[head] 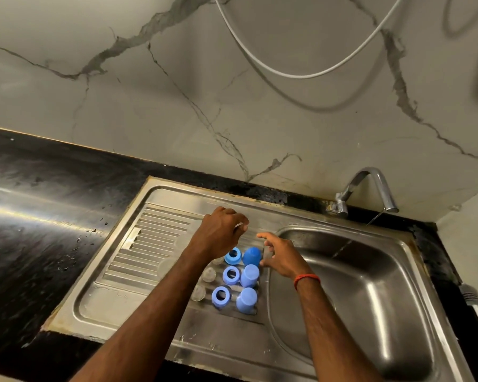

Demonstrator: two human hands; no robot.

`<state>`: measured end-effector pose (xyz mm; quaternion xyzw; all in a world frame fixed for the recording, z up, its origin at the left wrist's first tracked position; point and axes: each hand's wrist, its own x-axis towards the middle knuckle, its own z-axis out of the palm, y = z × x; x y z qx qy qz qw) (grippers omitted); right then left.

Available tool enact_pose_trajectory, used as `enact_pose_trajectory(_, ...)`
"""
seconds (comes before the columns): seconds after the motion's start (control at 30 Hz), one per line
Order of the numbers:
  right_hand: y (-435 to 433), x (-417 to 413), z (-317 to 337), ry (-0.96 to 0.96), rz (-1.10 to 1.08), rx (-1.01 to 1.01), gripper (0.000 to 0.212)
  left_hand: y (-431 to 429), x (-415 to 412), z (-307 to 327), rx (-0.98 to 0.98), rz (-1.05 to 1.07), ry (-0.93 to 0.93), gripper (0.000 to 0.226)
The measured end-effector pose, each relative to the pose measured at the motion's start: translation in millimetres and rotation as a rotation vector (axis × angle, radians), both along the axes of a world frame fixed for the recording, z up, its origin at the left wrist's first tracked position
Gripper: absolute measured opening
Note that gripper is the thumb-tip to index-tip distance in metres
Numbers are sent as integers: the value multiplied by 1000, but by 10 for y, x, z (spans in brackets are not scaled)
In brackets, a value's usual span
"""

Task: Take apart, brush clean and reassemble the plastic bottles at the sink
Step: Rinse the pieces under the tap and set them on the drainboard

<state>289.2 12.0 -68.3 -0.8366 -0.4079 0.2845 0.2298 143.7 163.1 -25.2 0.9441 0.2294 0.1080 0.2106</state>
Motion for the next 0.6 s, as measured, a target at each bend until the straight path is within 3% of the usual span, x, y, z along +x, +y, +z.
enact_pose_trajectory(0.23,-284,74,202,-58,-58,70,55,-208,118,95,1,-35,-18,40)
enact_pose_trajectory(0.6,-911,196,590,-192,-166,155,55,-790,360,217,86,-139,-152,58)
